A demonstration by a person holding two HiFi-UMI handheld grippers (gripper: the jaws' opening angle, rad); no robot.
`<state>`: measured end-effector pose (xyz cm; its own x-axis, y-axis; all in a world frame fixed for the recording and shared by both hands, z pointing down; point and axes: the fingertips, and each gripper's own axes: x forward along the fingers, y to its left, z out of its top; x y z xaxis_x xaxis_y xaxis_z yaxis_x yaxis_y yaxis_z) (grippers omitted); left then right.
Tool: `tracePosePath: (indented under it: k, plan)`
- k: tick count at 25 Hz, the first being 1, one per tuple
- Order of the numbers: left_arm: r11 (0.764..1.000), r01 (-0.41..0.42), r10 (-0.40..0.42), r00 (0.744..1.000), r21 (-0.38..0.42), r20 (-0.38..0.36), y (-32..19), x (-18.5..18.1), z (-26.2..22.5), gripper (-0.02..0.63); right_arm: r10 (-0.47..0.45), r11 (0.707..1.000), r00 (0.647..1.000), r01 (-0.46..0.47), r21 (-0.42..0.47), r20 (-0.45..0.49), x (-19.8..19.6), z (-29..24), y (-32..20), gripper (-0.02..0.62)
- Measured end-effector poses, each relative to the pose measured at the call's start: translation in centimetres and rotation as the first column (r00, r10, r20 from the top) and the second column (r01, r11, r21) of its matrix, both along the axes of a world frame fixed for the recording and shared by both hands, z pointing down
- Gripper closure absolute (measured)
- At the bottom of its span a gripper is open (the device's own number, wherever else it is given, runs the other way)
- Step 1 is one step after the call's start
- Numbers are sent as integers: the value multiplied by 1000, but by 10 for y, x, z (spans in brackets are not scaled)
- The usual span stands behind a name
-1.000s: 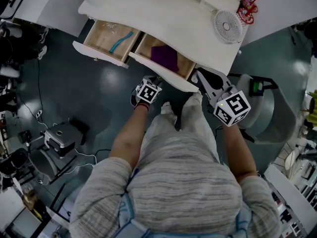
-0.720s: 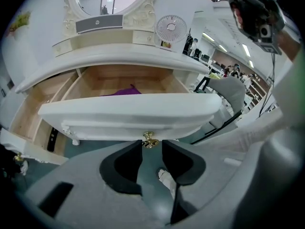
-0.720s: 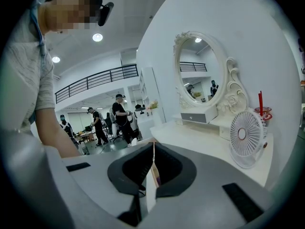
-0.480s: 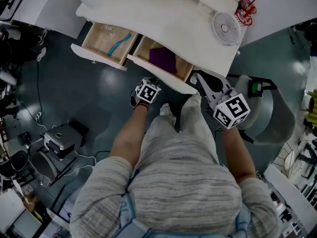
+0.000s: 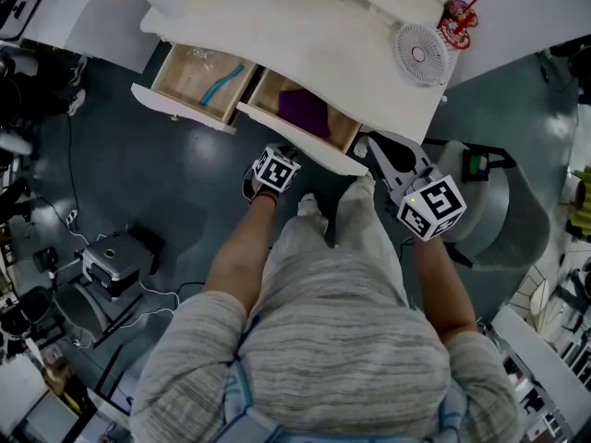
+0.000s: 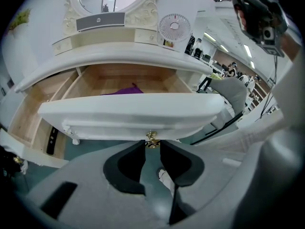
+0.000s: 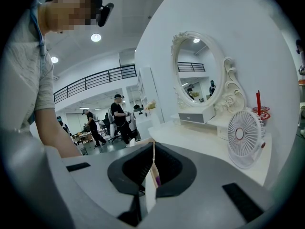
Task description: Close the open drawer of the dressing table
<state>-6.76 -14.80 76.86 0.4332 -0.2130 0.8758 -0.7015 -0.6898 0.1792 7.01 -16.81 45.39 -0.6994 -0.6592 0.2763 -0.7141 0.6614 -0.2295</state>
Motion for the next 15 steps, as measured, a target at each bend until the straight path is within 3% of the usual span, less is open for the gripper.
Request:
tracePosePath:
  k: [15]
  plan:
    - [1000,-22,22,1000,-21,10,-7,6,3,497,18,1000,1000,-18,-16,-5,6,5,0,584]
